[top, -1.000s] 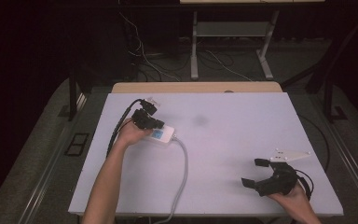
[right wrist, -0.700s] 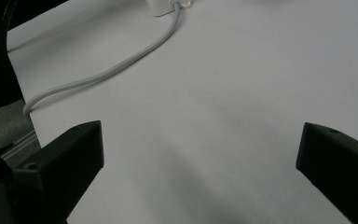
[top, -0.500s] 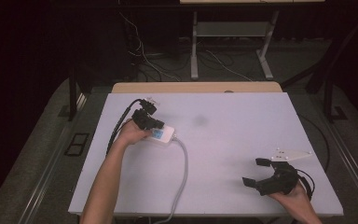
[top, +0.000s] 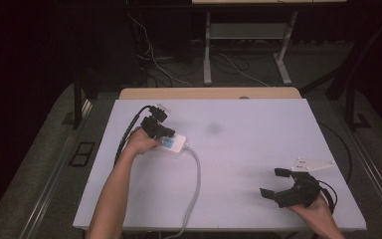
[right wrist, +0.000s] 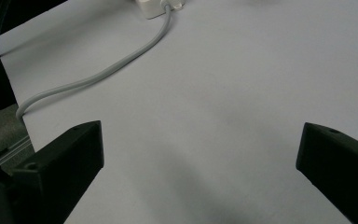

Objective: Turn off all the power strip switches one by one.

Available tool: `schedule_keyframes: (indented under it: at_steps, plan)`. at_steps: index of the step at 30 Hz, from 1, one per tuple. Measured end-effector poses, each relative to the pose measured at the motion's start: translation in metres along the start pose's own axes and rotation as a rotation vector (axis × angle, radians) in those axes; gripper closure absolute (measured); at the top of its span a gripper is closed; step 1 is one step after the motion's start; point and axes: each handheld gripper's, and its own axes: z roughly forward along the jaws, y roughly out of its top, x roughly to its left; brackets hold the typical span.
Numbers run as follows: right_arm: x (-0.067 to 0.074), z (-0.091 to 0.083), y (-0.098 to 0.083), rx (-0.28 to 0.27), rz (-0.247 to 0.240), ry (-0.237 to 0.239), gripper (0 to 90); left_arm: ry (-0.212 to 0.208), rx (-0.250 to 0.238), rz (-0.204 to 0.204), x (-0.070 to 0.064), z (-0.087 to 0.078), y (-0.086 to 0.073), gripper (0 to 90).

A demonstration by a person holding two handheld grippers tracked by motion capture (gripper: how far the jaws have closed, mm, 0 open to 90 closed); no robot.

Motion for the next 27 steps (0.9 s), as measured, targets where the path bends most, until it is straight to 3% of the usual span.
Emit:
schedule_keyframes:
  at_steps: [8,9,12,16,22,27]
  plan:
    - [0.0,0.0,0.0,-0.002,-0.001,0.002,0.6,-0.008,-0.003,-0.008,0.002,-0.001,-0.001,89.4]
    - [0.0,0.0,0.0,-0.001,0.0,0.002,0.6,-0.02,-0.022,-0.01,0.002,-0.003,-0.002,89.4]
    - [0.0,-0.001,0.0,-0.012,-0.001,-0.003,0.6,0.006,-0.045,-0.009,0.003,-0.014,0.0,89.5]
    - [-0.001,-0.002,0.001,-0.023,0.002,-0.004,0.6,0.012,-0.12,-0.043,0.01,-0.034,-0.001,89.4]
    - [0.0,-0.002,0.001,-0.02,0.003,-0.006,0.6,0.035,-0.156,-0.06,0.018,-0.054,-0.001,89.4]
    - [0.0,-0.001,0.001,-0.018,0.003,-0.007,0.6,0.047,-0.171,-0.073,0.024,-0.06,-0.001,89.4]
